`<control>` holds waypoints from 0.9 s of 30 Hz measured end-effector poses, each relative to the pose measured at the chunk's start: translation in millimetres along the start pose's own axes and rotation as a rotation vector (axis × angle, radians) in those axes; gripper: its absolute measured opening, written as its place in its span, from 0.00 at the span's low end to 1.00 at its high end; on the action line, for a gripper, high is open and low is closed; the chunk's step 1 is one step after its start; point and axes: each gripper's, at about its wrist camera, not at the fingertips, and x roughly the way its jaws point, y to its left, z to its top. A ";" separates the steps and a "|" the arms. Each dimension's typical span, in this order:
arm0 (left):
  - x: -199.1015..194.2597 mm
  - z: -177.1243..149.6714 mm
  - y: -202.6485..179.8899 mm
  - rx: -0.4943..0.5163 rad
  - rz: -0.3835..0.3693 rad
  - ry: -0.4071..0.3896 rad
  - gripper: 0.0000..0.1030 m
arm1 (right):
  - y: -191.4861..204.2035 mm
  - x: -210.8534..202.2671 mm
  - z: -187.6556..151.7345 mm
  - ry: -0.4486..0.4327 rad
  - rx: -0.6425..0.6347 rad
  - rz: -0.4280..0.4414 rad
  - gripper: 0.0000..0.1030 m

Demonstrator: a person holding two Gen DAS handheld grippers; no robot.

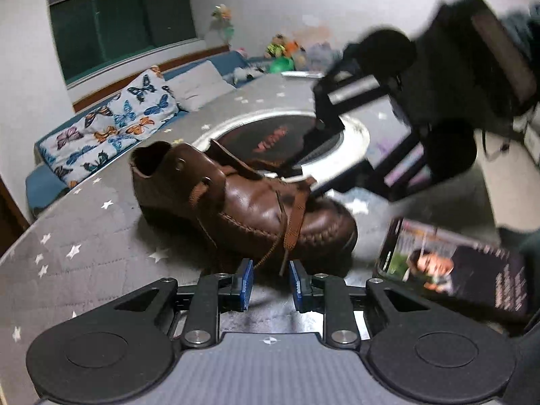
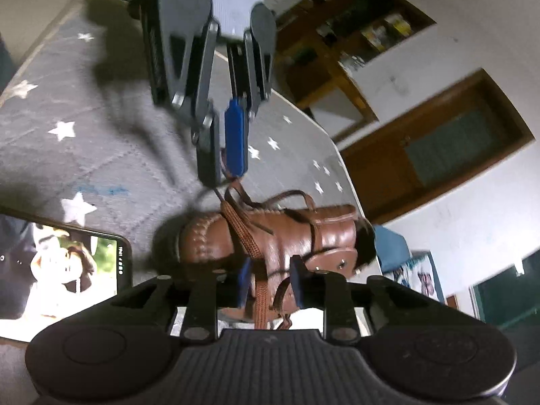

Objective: Lace up shoes with both hands

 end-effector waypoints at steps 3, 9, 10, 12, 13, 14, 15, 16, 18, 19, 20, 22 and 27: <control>13.1 -2.0 -5.6 0.054 0.013 0.013 0.28 | -4.4 4.7 1.7 0.008 0.010 0.044 0.10; 23.9 -8.3 -9.4 0.087 0.023 0.013 0.28 | -29.7 6.0 0.7 0.030 0.258 0.116 0.05; 25.1 -9.6 -9.3 0.084 0.027 0.013 0.27 | -33.1 5.7 -0.2 0.031 0.295 0.118 0.05; 26.9 -11.4 -8.6 0.077 0.036 0.009 0.23 | -38.4 5.0 -2.1 0.028 0.365 0.119 0.05; 27.0 -11.0 -8.0 0.070 0.037 0.007 0.21 | -41.0 4.5 -3.1 0.027 0.397 0.120 0.05; 27.6 -11.1 -7.8 0.064 0.034 0.007 0.21 | -43.6 3.5 -4.6 0.025 0.429 0.120 0.06; 26.6 -11.2 -8.5 0.065 0.034 0.005 0.19 | -46.1 1.5 -6.9 0.022 0.462 0.119 0.05; 25.6 -11.4 -9.2 0.065 0.035 0.003 0.15 | -48.6 -0.4 -9.3 0.018 0.495 0.119 0.06; 23.6 -11.4 -9.1 0.045 0.045 -0.009 0.12 | -53.6 -4.4 -13.9 0.012 0.560 0.118 0.05; 20.9 -10.1 -7.8 0.031 0.050 -0.020 0.10 | -56.1 -6.3 -16.2 0.009 0.592 0.117 0.05; 17.5 -8.6 -5.9 0.007 0.054 -0.036 0.09 | -58.7 -8.3 -18.6 0.006 0.625 0.117 0.06; 10.0 -5.6 -0.9 -0.057 0.056 -0.072 0.06 | -63.7 -12.2 -23.2 -0.001 0.690 0.115 0.05; -14.7 8.4 13.6 -0.221 0.043 -0.188 0.04 | -80.5 -22.6 -32.2 -0.038 0.865 0.113 0.05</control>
